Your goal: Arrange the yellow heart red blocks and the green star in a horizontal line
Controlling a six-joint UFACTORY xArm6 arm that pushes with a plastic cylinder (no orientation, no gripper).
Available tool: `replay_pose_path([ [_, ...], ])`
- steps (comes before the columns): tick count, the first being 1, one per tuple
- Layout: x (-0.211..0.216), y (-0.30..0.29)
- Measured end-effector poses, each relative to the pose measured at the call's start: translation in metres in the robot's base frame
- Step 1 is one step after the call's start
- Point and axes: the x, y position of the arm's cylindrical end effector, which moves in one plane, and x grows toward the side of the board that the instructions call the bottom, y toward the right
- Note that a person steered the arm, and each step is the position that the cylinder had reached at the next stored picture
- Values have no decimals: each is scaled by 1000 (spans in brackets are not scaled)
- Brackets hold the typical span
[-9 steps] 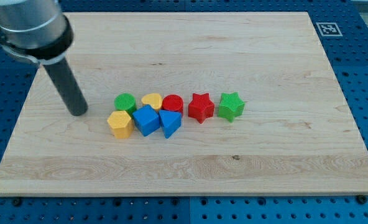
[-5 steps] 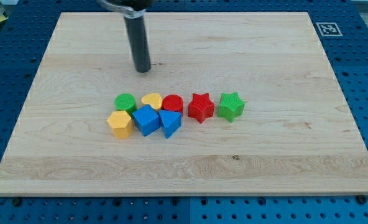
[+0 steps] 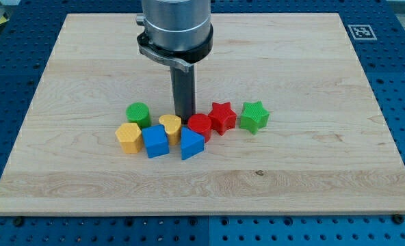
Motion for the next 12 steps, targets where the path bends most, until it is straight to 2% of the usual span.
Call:
replay_pose_path([
  [12,-4,216],
])
